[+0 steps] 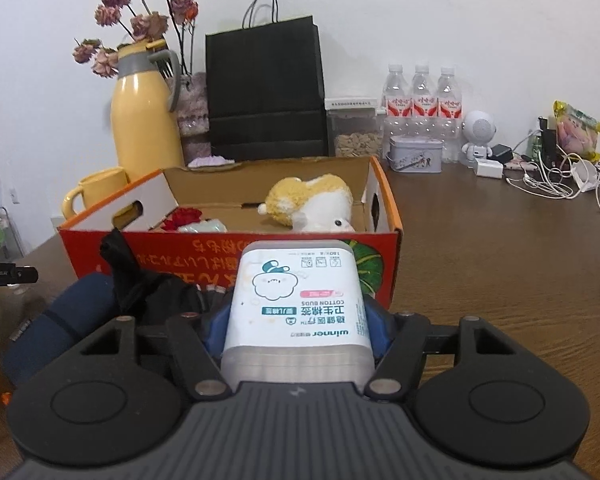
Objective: Organize objects
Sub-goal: 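Drop the cotton-buds container into the box with the right tool while the left tool carries the lid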
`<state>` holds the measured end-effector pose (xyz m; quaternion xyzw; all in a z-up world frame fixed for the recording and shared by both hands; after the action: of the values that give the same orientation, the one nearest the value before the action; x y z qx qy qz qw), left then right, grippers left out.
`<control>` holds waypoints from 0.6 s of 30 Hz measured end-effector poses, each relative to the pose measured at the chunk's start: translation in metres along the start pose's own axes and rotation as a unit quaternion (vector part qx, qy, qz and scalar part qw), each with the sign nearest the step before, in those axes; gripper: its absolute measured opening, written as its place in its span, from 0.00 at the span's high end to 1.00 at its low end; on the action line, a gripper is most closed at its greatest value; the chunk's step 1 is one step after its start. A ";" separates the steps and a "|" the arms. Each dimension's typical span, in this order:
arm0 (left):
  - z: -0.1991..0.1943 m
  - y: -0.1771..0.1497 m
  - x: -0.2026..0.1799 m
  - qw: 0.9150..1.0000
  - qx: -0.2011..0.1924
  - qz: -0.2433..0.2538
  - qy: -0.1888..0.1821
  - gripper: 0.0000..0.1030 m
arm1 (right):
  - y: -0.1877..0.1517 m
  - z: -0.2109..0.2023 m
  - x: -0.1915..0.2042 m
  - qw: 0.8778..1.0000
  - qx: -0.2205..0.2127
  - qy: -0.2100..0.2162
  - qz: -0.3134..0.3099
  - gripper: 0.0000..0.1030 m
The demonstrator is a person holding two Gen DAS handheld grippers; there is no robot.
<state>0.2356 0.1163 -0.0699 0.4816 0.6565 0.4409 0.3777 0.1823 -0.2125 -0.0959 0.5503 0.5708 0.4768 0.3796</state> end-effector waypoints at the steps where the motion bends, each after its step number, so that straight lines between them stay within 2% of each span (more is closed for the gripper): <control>1: -0.002 0.003 -0.002 1.000 -0.004 0.000 -0.003 0.62 | 0.002 -0.002 0.001 1.000 -0.001 0.004 0.000 0.36; 10: -0.033 0.039 -0.050 0.996 -0.049 -0.003 -0.070 0.62 | 0.034 -0.011 0.011 0.999 -0.036 0.023 -0.008 0.36; 18: -0.037 0.069 -0.104 0.990 -0.074 0.013 -0.118 0.62 | 0.060 0.002 0.023 0.997 -0.058 0.036 -0.022 0.36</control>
<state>0.2483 0.0182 0.0145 0.5093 0.5670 0.4328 0.4814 0.1979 -0.1933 -0.0363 0.4970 0.5674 0.5201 0.4006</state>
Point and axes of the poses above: each gripper's, at about its wrist camera, not at the fingertips, and z roughly the way its jaws point, x to its left, y to its top, the point moved 8 cm from there along z, roughly the way its jaws point, and after that the axes turned 12 degrees about -x, right-handed, at the moved point
